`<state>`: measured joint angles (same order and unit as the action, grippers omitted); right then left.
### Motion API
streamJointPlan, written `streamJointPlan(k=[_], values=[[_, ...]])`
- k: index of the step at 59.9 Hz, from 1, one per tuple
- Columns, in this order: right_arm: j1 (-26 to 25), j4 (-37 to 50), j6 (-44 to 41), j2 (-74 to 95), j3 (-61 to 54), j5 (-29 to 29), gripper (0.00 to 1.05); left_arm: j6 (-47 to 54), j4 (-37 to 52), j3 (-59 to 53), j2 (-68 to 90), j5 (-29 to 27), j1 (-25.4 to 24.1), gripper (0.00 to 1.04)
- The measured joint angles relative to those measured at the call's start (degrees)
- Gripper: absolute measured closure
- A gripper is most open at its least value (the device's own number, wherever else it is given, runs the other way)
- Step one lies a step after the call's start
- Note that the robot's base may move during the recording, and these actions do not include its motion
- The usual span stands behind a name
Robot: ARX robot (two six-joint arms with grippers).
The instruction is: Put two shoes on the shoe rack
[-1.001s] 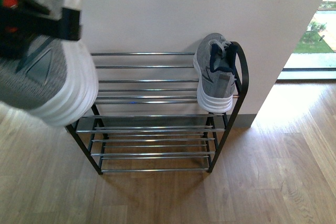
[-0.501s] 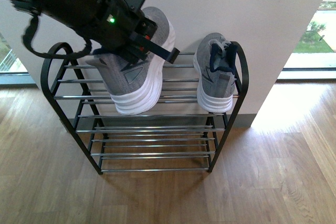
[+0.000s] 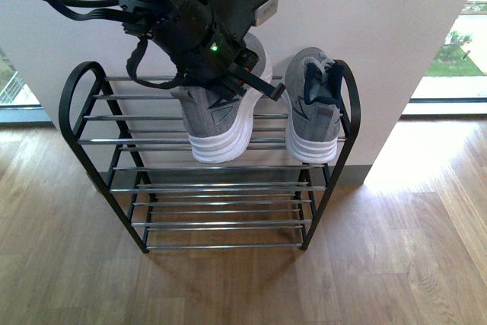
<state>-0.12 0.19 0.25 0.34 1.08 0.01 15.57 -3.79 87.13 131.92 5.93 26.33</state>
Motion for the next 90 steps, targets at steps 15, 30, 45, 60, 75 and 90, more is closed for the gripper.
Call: streamJointPlan(k=[15,30,45,60,75,90], values=[[0.0,0.0,0.0,0.0,0.0,0.0,0.09,-0.7,-1.7,6.6,6.4,-0.4,1.2,1.03],[0.0,0.0,0.0,0.0,0.0,0.0,0.09,-2.6,-3.3,12.7,11.6,-2.1,1.6,1.03],[0.0,0.0,0.0,0.0,0.0,0.0,0.09,-5.1,-4.7,18.7,15.0,-2.4,1.7,1.03],[0.0,0.0,0.0,0.0,0.0,0.0,0.09,-7.3,-5.0,20.4,16.6,-2.5,2.6,1.03],[0.0,0.0,0.0,0.0,0.0,0.0,0.09,-8.4,-3.9,21.0,16.9,-2.8,3.0,0.71],[0.0,0.0,0.0,0.0,0.0,0.0,0.09,-11.0,2.3,13.5,9.7,-5.7,3.6,0.24]])
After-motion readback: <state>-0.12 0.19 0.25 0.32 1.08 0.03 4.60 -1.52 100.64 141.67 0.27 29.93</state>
